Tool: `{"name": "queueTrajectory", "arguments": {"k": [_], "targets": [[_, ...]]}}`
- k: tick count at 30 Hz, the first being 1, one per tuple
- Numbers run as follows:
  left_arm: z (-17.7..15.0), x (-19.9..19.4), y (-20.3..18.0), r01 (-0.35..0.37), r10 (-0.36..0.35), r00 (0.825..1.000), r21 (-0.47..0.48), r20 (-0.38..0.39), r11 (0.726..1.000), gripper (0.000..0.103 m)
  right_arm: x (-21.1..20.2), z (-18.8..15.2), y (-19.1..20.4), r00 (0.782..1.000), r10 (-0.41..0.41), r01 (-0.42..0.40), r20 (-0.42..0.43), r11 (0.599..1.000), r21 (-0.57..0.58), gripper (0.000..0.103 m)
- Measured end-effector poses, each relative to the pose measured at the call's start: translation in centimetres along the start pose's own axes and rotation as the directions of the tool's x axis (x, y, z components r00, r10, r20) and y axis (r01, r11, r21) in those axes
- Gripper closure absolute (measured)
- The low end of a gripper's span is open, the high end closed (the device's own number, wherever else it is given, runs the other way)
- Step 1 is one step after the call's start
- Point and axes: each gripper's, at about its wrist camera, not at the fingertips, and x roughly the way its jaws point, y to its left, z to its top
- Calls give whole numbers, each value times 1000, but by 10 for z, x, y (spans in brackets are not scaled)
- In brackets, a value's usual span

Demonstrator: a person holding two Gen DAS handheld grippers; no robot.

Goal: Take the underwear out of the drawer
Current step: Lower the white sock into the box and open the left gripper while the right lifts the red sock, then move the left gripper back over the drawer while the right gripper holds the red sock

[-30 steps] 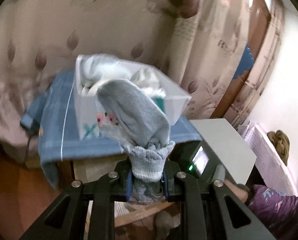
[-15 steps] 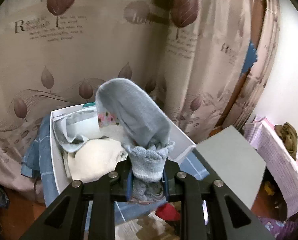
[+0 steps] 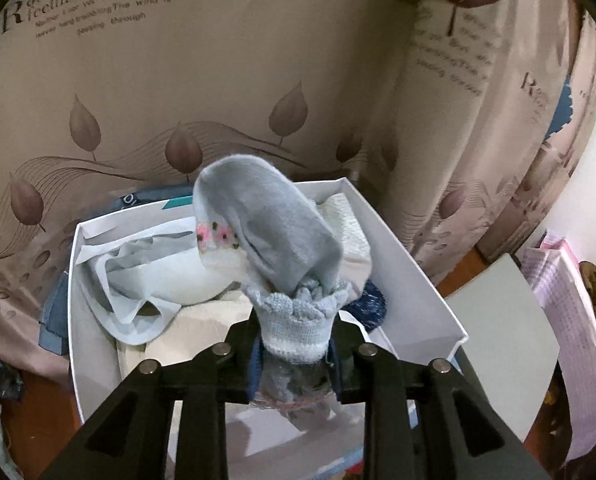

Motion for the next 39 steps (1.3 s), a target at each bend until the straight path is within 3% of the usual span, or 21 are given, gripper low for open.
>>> {"name": "queueTrajectory", "arguments": {"k": [8, 10, 15, 22, 25, 32, 36, 39], "targets": [[15, 23, 4, -103, 102, 994, -31, -28, 994, 56, 2, 0, -1, 1000, 8, -8, -9, 1000, 10, 71], [15, 22, 4, -137, 136, 990, -40, -26, 990, 55, 3, 0, -2, 1000, 9, -8, -12, 1000, 14, 71], [13, 4, 9, -183, 187, 980, -55, 63, 982, 53, 4, 0, -3, 1000, 17, -16, -21, 1000, 24, 71], [-4, -33, 15, -150, 157, 975, -54, 157, 987, 53, 6, -1, -7, 999, 28, -26, -30, 998, 49, 71], [-22, -51, 16, -145, 148, 970, -31, 191, 989, 53, 6, -2, -7, 999, 30, -28, -31, 998, 52, 71], [-92, -94, 32, -52, 59, 978, -38, 200, 998, 53, 5, -2, -10, 998, 52, -50, -22, 996, 71, 71], [-141, -110, 39, -99, 99, 975, -12, 198, 995, 52, 0, -2, -12, 997, 72, -71, -9, 994, 88, 71], [-176, -106, 45, -143, 140, 979, 8, 146, 990, 52, -6, -2, -12, 996, 83, -84, 9, 992, 92, 71]]}}
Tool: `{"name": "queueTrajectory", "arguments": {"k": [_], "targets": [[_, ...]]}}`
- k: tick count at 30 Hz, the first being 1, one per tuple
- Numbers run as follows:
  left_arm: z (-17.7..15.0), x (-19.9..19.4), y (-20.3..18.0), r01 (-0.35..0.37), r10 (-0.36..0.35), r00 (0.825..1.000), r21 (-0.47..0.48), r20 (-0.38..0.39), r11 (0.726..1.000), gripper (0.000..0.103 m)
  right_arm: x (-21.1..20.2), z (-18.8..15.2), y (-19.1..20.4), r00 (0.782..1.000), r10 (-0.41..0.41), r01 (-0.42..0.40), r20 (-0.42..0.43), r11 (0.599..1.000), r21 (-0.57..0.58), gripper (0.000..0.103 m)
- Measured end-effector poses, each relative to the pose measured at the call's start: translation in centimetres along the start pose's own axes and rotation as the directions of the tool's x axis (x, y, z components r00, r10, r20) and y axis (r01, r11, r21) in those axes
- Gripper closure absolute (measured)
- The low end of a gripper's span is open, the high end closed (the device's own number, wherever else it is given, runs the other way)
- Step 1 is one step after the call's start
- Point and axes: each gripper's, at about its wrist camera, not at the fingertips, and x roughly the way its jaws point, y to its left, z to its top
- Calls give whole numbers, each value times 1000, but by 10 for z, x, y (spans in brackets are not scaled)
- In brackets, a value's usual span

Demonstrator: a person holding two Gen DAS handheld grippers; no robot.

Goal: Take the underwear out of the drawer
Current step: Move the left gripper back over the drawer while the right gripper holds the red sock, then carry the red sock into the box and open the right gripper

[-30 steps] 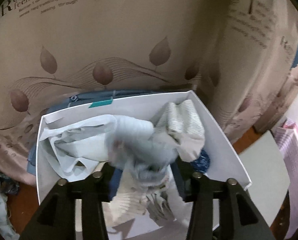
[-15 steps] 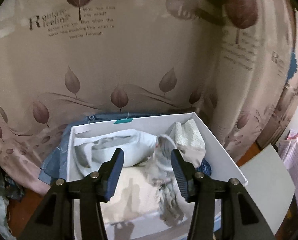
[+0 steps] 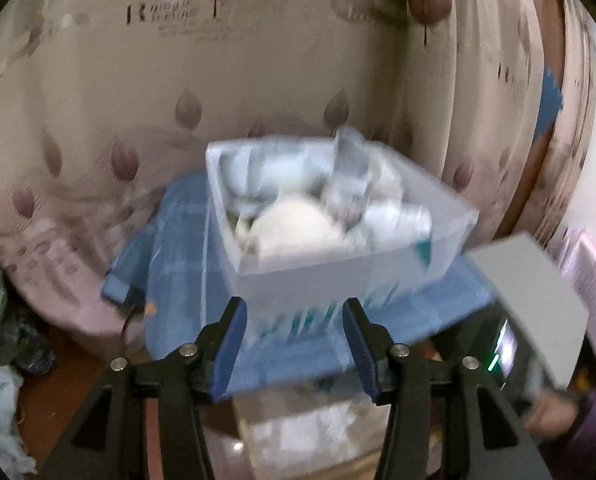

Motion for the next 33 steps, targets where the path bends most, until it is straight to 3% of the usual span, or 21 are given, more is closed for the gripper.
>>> {"name": "queueTrajectory", "arguments": {"k": [5, 10, 22, 26, 33], "targets": [[-44, 12, 9, -19, 18, 997, -7, -69, 1000, 52, -14, -2, 1, 998, 34, -35, 44, 999, 17, 71], [-70, 29, 21, 8, -20, 994, -109, -111, 994, 52, -30, -9, 4, 995, 61, -62, 78, 998, 19, 71], [-73, 37, 24, 19, -39, 990, -139, -139, 990, 52, -104, -23, 10, 967, 122, -134, 224, 990, 39, 71], [-75, 39, 12, 14, -27, 989, -87, -147, 996, 52, -149, -19, 9, 941, 141, -162, 306, 986, 44, 71], [-77, 41, -10, 10, -9, 989, 8, -148, 1000, 52, -237, 23, 17, 877, 165, -179, 451, 984, -12, 70]]}}
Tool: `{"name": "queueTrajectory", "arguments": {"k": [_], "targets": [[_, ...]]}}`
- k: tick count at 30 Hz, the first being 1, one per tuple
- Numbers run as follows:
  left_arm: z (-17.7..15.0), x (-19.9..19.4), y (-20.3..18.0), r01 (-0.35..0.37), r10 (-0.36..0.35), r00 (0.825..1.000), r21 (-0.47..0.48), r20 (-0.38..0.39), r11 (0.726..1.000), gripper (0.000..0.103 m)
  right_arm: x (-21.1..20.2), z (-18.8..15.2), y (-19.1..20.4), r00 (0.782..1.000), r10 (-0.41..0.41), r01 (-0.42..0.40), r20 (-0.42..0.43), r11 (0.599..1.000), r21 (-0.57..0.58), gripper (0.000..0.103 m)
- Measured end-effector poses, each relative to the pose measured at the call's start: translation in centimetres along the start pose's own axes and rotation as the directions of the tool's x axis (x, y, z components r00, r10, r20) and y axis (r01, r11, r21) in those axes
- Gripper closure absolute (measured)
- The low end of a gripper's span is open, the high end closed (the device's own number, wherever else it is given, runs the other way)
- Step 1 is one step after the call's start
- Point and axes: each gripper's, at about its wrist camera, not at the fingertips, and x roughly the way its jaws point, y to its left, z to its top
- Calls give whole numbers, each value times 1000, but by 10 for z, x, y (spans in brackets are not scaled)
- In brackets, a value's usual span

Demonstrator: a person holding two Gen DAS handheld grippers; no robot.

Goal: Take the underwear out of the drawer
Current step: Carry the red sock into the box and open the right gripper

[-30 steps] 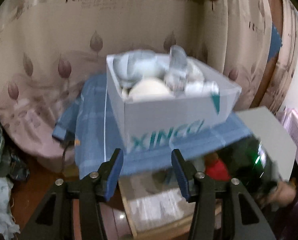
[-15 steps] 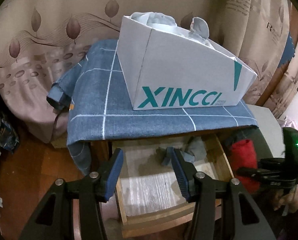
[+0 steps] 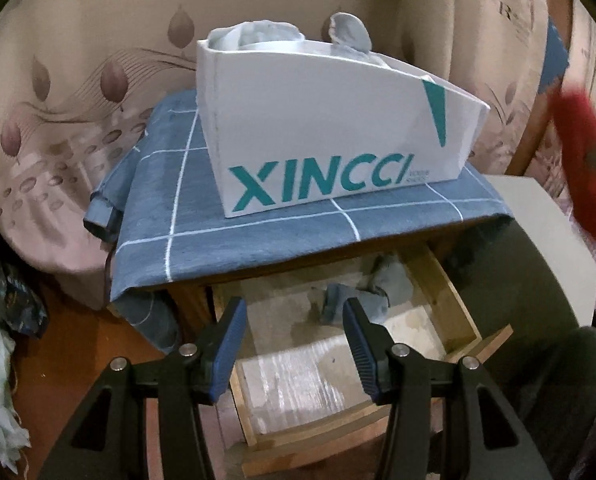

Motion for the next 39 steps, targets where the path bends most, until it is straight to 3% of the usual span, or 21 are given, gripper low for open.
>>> {"name": "queueTrajectory", "arguments": {"k": [8, 15, 26, 39], "targets": [[-1, 1, -3, -6, 7, 1000, 21, -3, 1000, 52, 7, 85, 14, 998, -45, 48, 53, 997, -59, 70], [0, 2, 8, 14, -14, 1000, -31, -9, 999, 52, 52, 134, 2, 995, -92, 93, 40, 995, -36, 70], [-1, 3, 11, 18, -18, 1000, -32, -18, 999, 52, 123, 147, -25, 986, -160, 159, -49, 987, -14, 69], [1, 6, 14, 25, -26, 999, -41, -34, 999, 52, 161, 137, -47, 978, -180, 182, -102, 983, 6, 64]]}}
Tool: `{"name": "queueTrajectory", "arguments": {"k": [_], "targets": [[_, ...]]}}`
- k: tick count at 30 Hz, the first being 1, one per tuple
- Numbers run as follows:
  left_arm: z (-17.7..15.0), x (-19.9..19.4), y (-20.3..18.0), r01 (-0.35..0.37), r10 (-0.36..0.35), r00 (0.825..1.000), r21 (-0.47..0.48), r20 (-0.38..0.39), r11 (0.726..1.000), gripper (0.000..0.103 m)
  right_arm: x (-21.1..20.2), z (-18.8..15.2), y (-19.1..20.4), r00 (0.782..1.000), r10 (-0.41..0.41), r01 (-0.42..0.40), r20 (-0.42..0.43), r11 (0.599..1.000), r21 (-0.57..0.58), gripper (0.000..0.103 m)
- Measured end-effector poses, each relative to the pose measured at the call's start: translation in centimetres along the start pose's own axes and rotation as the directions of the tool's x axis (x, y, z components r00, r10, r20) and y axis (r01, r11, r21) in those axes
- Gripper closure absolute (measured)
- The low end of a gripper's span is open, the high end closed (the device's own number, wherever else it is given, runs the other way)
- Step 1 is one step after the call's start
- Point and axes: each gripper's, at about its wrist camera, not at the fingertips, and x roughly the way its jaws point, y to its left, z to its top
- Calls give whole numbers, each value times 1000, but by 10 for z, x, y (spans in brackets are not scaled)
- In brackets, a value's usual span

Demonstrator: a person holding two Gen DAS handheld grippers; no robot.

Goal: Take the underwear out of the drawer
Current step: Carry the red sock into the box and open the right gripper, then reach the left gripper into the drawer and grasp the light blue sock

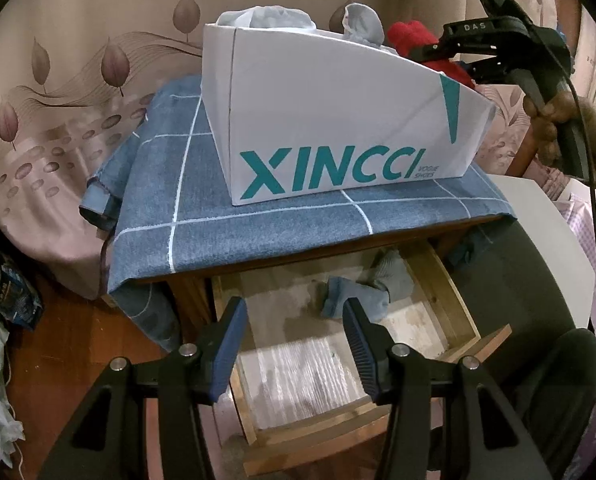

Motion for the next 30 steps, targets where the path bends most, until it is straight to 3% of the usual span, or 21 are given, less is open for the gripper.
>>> {"name": "queueTrajectory", "arguments": {"k": [4, 7, 9, 12, 16, 17, 18, 20, 24, 27, 29, 30], "targets": [[0, 1, 0, 0, 0, 1000, 3, -3, 1000, 52, 4, 0, 0, 1000, -16, 16, 3, 1000, -3, 60], [-1, 1, -1, -3, 3, 1000, 10, -5, 1000, 52, 3, 0, 1, 1000, -9, 9, 18, 1000, 0, 44], [-1, 3, -1, -6, 6, 1000, 11, -8, 1000, 52, -5, 0, 0, 998, 14, -14, 58, 1000, 3, 32], [-1, 4, -1, -8, 8, 1000, 9, -13, 1000, 52, -29, -2, 0, 989, 20, -21, 147, 1000, 10, 29], [-2, 4, -2, -7, 7, 1000, 13, -21, 1000, 52, -90, -32, 2, 938, 105, -113, 330, 994, 6, 23], [-2, 4, -2, -8, 8, 1000, 15, -21, 1000, 52, -113, -54, 2, 910, 127, -140, 394, 990, 5, 16], [-3, 4, -3, -9, 9, 1000, 19, -21, 1000, 52, -126, -71, 2, 894, 138, -154, 427, 988, 4, 8], [-4, 6, -6, -6, 6, 1000, 27, -28, 1000, 52, -147, -113, -3, 871, 145, -165, 469, 986, 2, 3], [-7, 16, -18, -3, 9, 997, 71, -77, 997, 52, -154, -194, -27, 907, 85, -123, 412, 990, 66, 3], [-12, 28, -36, 25, -8, 991, 130, -130, 991, 52, -145, -241, -61, 931, 101, -181, 350, 962, 203, 3], [-16, 39, -54, 60, -26, 984, 190, -178, 980, 52, -148, -254, -73, 932, 115, -217, 342, 936, 277, 2], [-18, 45, -64, 79, -34, 979, 219, -203, 973, 52, -157, -254, -76, 918, 134, -248, 372, 929, 277, 2]]}}
